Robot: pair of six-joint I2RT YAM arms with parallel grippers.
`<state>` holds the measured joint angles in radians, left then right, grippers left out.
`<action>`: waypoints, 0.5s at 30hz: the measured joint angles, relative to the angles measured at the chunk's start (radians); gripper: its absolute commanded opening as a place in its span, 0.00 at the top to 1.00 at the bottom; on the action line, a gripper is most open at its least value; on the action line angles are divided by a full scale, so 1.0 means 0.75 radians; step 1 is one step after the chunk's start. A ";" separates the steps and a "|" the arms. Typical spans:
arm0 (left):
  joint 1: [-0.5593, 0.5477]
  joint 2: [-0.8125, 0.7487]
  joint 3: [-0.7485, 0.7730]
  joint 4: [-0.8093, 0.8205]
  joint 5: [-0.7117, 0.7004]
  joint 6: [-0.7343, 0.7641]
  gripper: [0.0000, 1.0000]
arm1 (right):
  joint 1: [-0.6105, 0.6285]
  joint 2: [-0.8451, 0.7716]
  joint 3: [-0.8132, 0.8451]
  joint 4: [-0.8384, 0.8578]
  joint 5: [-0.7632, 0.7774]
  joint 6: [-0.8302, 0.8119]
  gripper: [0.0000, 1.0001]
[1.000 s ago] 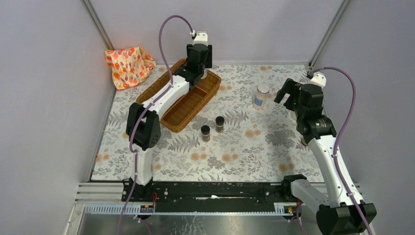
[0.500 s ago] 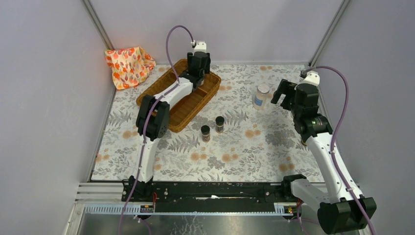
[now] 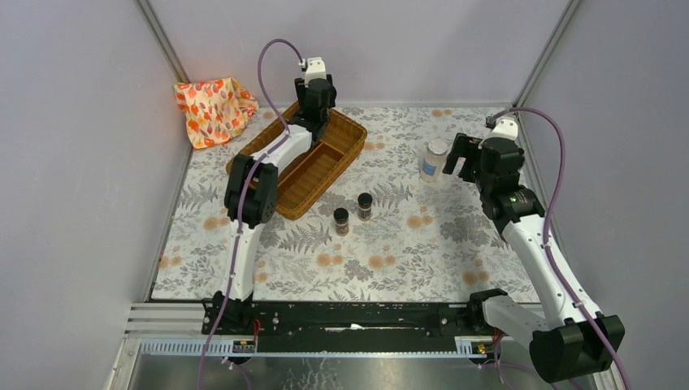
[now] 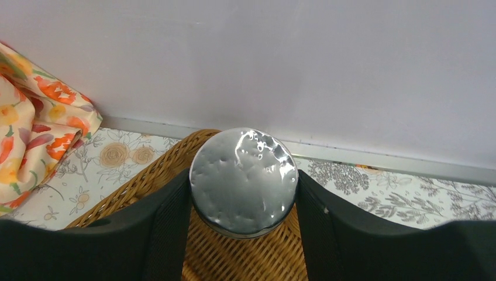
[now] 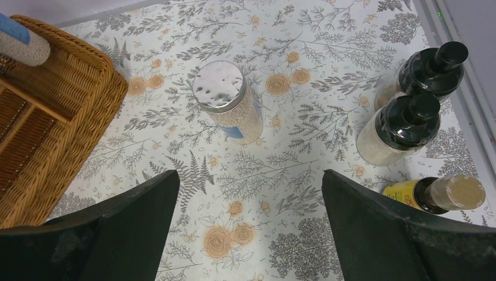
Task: Organize the condiment bottles
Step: Place the bottle in the storage box.
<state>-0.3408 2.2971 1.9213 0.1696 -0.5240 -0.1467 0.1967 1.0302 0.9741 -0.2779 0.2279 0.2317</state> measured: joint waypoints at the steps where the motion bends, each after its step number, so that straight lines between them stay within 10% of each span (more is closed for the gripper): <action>1: 0.003 0.015 0.012 0.009 -0.006 -0.002 1.00 | 0.003 0.002 -0.001 0.001 0.001 -0.004 0.00; 15: 0.024 0.130 0.086 0.021 -0.097 -0.025 1.00 | 0.038 0.009 -0.010 0.002 0.061 -0.050 0.00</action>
<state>-0.3225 2.3947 1.9862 0.1856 -0.5968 -0.1658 0.2249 1.0370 0.9665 -0.2768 0.2733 0.1940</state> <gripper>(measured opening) 0.642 0.994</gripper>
